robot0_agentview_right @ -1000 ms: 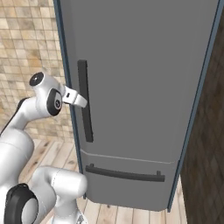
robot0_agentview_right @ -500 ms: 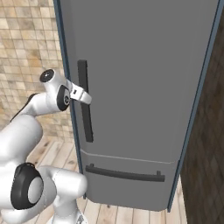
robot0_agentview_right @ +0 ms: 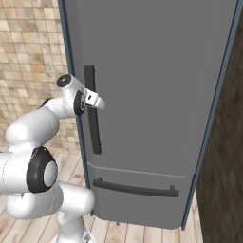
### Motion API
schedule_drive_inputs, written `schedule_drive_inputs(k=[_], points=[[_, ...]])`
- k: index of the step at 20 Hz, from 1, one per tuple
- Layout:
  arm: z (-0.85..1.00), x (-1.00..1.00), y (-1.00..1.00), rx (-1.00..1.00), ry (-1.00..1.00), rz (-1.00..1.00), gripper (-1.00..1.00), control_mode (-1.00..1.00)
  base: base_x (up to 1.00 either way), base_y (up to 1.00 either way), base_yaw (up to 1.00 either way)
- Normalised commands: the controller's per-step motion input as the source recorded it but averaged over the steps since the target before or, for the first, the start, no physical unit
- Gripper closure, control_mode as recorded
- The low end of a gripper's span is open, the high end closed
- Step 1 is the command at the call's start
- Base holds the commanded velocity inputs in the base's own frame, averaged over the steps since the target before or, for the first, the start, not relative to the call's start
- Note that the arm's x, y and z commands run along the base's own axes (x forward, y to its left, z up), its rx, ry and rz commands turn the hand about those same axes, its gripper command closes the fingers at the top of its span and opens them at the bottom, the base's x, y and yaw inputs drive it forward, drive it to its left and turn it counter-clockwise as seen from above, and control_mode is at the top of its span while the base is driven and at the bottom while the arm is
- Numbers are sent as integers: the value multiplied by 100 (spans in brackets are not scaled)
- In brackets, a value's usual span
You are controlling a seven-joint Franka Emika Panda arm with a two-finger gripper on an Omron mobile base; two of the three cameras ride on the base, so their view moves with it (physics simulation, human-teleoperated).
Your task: Retrieve the sausage and cheese from the fridge and place them on the cutting board on the counter.
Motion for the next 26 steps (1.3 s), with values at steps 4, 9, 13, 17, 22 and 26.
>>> schedule_drive_inputs(k=[4, 9, 13, 17, 22, 26], points=[[-17, 39, 0, 5, 4, 14, -100, -100, 0, 0, 0], [-20, 33, 0, 2, 0, 12, -100, -100, 0, 0, 0], [-20, 33, 0, 0, 0, 4, -100, -100, 0, 0, 0], [-13, 57, 0, 1, 0, 0, -100, -100, 0, 0, 0], [-1, 84, 0, 3, 0, 0, 100, -100, 0, 0, 0], [0, 64, 0, 9, 0, 0, 100, -100, 0, 0, 0]])
